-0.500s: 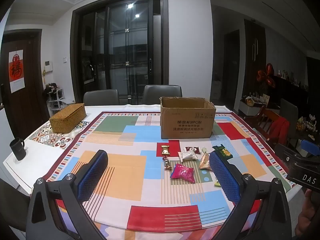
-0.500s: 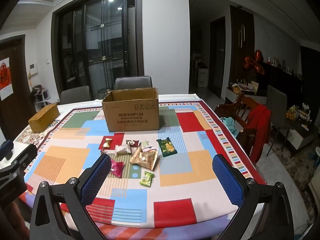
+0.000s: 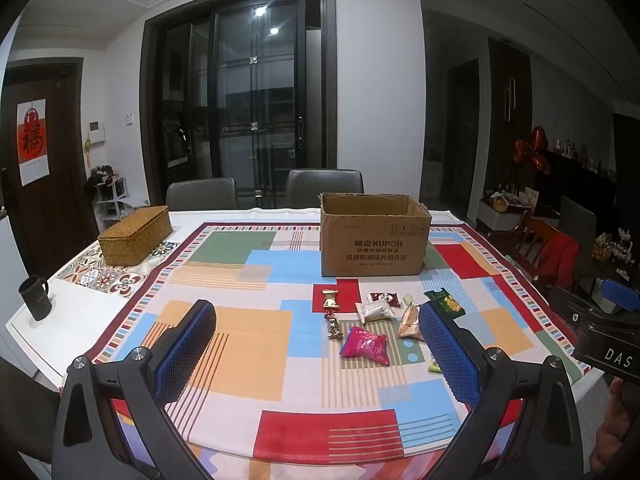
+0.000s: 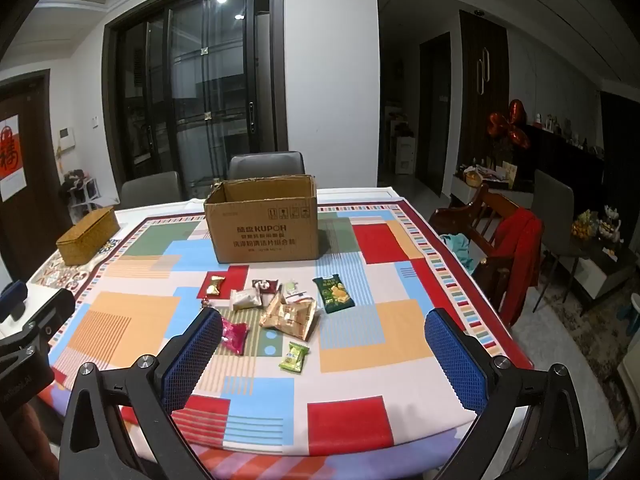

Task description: Organize snacks

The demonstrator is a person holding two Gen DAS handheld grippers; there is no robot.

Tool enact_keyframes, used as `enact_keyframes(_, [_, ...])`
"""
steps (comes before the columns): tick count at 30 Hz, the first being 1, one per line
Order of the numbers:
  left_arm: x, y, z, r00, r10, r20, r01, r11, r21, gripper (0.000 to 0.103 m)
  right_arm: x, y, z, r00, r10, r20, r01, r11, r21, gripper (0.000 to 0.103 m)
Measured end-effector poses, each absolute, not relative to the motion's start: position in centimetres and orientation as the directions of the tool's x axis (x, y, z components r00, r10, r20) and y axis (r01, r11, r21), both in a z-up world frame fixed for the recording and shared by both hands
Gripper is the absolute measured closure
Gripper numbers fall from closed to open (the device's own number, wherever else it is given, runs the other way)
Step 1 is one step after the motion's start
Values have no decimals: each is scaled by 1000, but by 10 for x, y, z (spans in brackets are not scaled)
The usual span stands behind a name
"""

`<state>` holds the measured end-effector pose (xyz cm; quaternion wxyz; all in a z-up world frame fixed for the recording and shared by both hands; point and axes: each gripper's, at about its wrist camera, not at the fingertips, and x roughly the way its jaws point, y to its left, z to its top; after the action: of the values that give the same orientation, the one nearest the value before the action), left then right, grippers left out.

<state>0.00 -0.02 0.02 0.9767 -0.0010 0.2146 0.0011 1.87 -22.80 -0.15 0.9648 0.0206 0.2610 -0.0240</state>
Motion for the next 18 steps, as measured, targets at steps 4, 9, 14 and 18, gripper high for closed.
enact_keyframes(4, [0,0,0,908,1,-420,-2,1000,-2,0,19,-228,-2,863,-38,-504,59,998,27,1])
enact_keyframes(9, [0,0,0,908,2,-420,-2,1000,-1,0,19,-228,-2,863,-36,-504,57,998,27,1])
enact_keyframes(14, [0,0,0,908,2,-420,-2,1000,-1,0,18,-226,2,863,-39,-504,62,998,29,1])
enact_keyframes(18, [0,0,0,908,3,-420,-3,1000,0,0,18,-227,2,864,-38,-503,60,998,29,1])
